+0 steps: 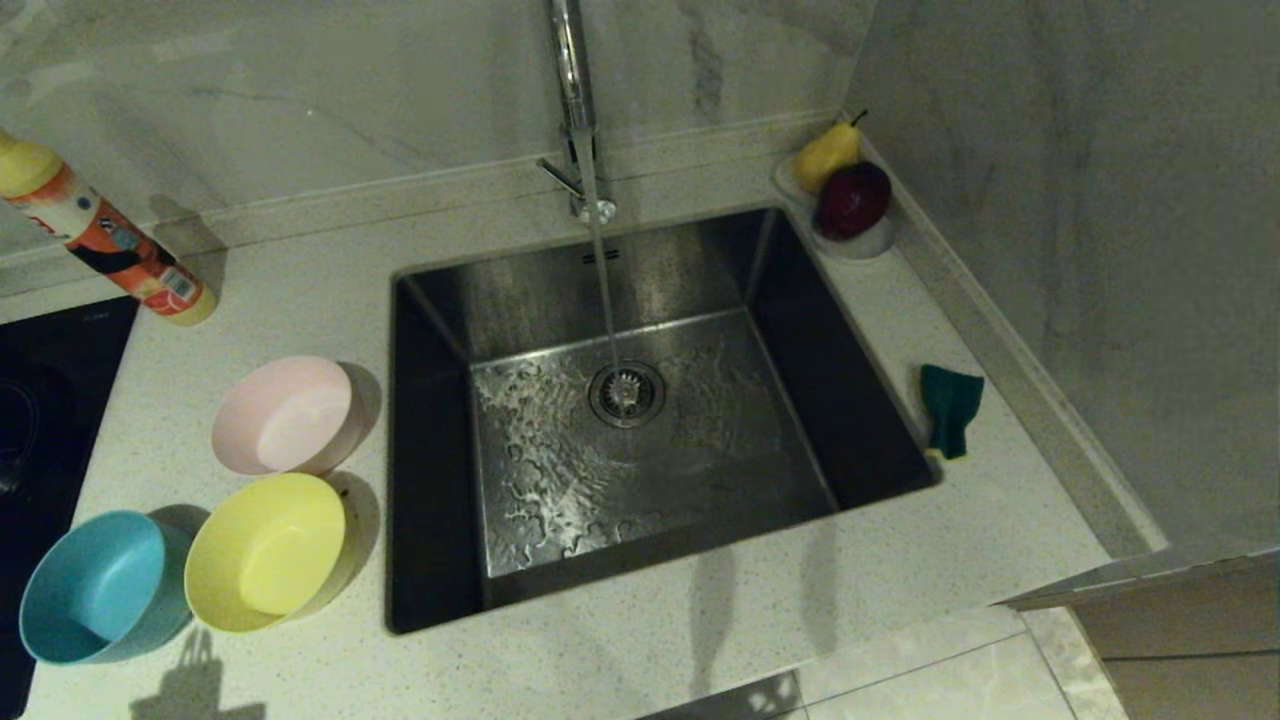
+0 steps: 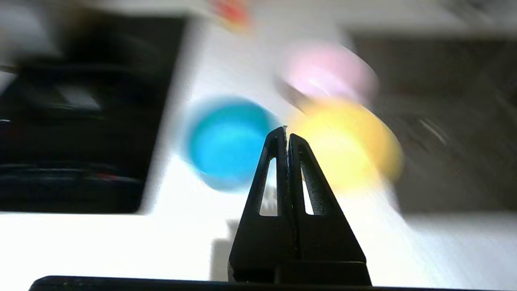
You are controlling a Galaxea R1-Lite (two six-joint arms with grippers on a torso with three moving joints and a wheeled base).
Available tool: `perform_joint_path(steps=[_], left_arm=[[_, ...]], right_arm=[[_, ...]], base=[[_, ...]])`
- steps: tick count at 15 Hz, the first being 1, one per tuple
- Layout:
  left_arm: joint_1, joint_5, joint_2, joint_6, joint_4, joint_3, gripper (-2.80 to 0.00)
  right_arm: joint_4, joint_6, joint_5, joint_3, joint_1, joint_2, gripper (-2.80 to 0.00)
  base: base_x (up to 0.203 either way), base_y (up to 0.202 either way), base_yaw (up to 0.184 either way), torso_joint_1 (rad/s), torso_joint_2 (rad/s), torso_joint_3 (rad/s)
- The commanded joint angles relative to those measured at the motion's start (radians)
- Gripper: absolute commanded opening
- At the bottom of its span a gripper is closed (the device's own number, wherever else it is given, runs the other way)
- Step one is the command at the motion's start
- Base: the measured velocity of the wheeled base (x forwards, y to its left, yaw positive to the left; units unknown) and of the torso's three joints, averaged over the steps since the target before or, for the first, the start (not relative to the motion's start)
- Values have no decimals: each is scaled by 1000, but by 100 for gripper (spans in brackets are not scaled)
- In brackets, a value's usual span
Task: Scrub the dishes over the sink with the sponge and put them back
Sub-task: Pick up a bowl and the sponge
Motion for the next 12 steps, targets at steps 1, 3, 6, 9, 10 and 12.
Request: perform_joint_path(steps=[1,3,6,9,10,12], left_arm=[[0,-205,-38,12,123,42,-280],[0,-230,-40,50,187,42,-280],[0,-229,-40,39,184,42,-280],[0,-227,-40,34,184,42,-280],[0,-227,-40,34,183,42,-280],[0,-227,-40,34,183,42,-280]], right_arm=[[-1,-1,0,0,0,0,-280],[-1,-1,0,0,0,-1,-280],[-1,-1,0,0,0,1,-280],[1,-3,2,0,0,-1,-280],[1,1,0,0,0,0,-280],[2,-1,1,0,0,-1,-280]], base=[[0,0,0,0,0,0],[0,0,0,0,0,0],[0,0,0,0,0,0],[0,0,0,0,0,0],[0,0,0,0,0,0],[0,0,0,0,0,0]])
